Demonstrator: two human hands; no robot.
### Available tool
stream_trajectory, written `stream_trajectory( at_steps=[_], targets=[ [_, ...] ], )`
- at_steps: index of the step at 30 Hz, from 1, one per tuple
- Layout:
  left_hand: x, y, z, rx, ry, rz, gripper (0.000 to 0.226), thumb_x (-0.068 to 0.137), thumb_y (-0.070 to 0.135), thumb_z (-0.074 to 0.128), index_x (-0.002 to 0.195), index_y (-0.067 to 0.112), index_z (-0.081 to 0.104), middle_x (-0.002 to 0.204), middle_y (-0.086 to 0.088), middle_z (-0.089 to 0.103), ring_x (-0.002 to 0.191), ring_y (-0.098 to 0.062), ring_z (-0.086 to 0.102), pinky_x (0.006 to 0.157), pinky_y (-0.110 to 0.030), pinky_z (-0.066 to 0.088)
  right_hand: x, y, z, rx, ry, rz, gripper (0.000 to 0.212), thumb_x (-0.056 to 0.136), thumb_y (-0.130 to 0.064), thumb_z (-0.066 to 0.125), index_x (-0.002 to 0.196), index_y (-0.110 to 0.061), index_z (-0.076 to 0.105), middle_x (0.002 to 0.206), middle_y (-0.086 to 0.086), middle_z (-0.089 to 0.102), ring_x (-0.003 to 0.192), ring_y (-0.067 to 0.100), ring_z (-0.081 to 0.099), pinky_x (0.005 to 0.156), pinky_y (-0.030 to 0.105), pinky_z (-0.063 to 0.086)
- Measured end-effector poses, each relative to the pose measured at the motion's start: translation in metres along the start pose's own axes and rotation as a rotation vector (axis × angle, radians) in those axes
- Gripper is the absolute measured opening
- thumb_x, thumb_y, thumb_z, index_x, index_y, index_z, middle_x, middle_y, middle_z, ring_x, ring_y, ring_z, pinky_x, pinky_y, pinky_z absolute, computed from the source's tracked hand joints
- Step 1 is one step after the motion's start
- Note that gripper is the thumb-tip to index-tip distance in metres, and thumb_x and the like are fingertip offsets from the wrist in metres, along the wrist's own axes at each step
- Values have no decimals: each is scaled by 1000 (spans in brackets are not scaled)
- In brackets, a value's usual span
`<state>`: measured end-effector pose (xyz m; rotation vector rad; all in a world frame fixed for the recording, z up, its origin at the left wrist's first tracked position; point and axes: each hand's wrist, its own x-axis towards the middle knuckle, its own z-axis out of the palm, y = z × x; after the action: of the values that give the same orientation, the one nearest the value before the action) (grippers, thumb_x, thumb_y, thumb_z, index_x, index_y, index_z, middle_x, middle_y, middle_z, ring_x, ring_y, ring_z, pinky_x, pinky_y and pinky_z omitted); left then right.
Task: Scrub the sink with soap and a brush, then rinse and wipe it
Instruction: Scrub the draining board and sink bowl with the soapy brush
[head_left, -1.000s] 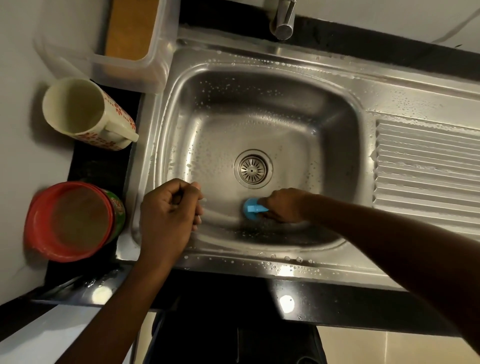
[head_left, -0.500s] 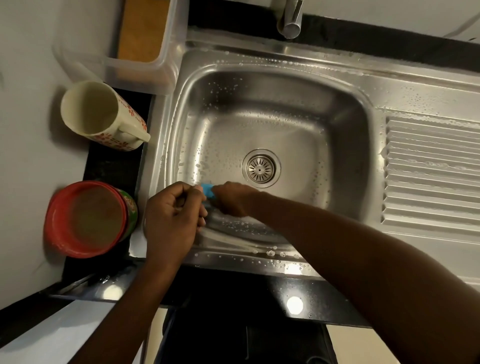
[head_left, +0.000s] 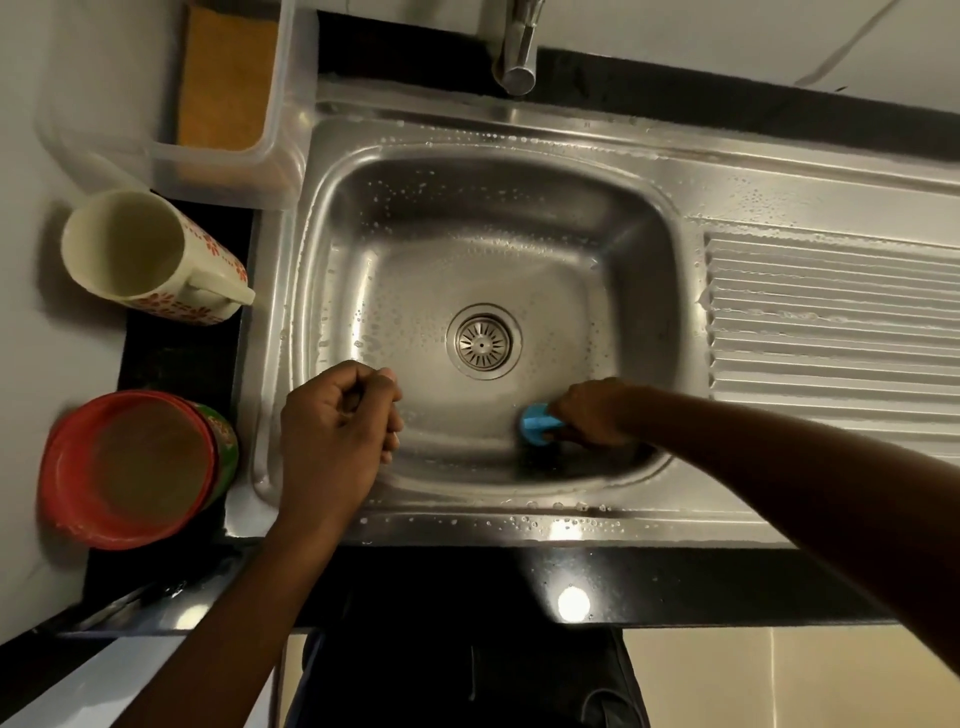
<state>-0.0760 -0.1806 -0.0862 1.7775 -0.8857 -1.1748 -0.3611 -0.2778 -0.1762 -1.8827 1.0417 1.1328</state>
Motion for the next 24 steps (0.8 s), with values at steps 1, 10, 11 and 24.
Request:
stream_trajectory(
  at_steps=[1,10,11,24],
  targets=[
    [1,1,1,-3,-9,3,27,103,13,64,78,6,69,62,-12,65,54,-27,61,53,-35,53,-4,5,-6,-7,4,36,39,106,-49,51,131,-22,61,129,2,67,107,20,61,91,32,43],
    [3,7,10,17,-65,28,28,104,15,63,78,5,69,63,-13,66,54,-25,61,51,-33,54,-10,17,-43,830,420,490,29,104,-38,57,117,-11,57,95,10,65,64,19,58,50,26,48],
    [4,8,10,14,-72,27,28,104,15,63,78,6,68,63,-13,66,54,-24,61,52,-33,54,-7,6,-42,1092,474,565,27,105,-39,55,112,-13,54,88,8,62,59,17,55,40,23,43],
    [19,12,9,54,-131,63,30,103,13,64,74,9,67,58,-7,65,50,-25,60,55,-38,53,19,-75,-16,724,250,709,48,102,-16,60,147,-3,49,152,18,50,141,38,47,115,50,41]
  ],
)
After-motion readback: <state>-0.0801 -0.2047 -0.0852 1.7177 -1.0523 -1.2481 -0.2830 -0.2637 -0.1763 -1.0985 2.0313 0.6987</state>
